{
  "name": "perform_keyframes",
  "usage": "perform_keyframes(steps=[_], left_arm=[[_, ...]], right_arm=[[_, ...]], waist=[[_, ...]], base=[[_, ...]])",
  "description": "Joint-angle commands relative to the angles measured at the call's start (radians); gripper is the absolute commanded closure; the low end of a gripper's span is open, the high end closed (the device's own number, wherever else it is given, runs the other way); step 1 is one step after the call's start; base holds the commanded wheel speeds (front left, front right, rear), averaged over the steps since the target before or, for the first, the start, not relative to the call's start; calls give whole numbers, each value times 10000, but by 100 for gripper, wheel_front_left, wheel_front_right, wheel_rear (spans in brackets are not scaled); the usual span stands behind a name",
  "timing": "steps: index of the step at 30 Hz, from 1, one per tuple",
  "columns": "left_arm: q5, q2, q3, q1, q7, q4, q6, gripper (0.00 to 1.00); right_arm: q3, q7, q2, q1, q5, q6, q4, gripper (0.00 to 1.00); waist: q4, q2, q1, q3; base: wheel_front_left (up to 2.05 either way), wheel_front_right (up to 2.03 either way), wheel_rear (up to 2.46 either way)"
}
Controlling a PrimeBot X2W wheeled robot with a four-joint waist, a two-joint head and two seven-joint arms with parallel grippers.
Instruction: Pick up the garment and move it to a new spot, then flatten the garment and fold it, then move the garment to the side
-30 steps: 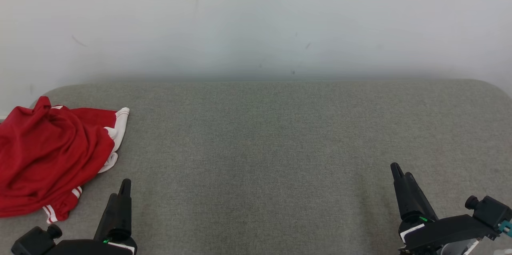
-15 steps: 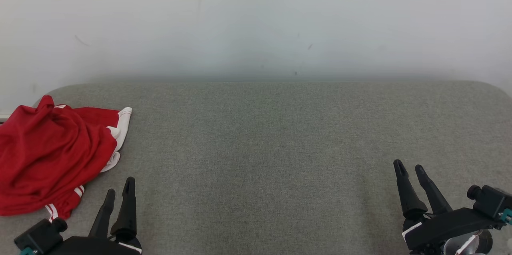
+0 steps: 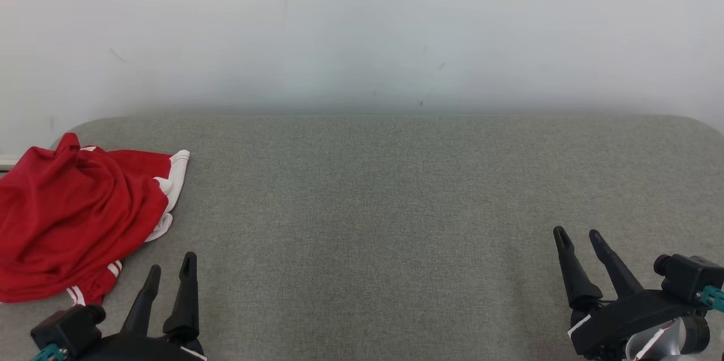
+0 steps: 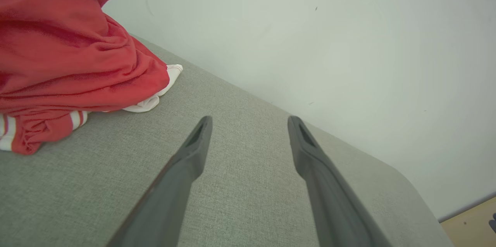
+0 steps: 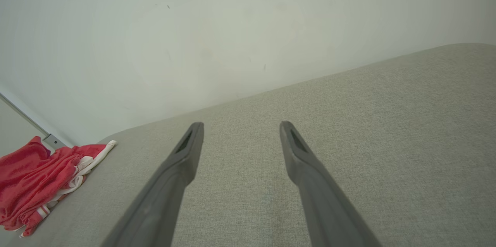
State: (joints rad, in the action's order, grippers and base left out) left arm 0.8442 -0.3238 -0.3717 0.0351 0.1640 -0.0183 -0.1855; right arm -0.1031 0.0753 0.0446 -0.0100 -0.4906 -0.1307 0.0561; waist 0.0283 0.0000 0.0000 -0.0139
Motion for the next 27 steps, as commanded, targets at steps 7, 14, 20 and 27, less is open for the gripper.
perform_keyframes(steps=[7, 14, 20, 27], left_arm=[[-668, -336, -337, 222, 128, 160, -278, 0], [-1113, -572, -636, 324, -12, 283, -470, 0], [-1277, -797, -825, 346, -325, 422, -660, 0], [-1382, -958, -906, 401, -557, 572, -769, 0]], right_arm=[[-81, 102, 78, 80, 581, 0, -53, 0], [-137, 218, 85, 35, 900, 0, 47, 0], [-166, 290, 88, 15, 1034, 0, 134, 0], [-224, 417, 86, -46, 925, 0, 204, 0]], waist=[[34, 0, 0, -16], [68, 0, 0, -46], [104, 0, 0, -83], [139, 0, 0, -105]], base=[[0, 0, 0], [0, 0, 0], [0, 0, 0], [0, 0, 0]])
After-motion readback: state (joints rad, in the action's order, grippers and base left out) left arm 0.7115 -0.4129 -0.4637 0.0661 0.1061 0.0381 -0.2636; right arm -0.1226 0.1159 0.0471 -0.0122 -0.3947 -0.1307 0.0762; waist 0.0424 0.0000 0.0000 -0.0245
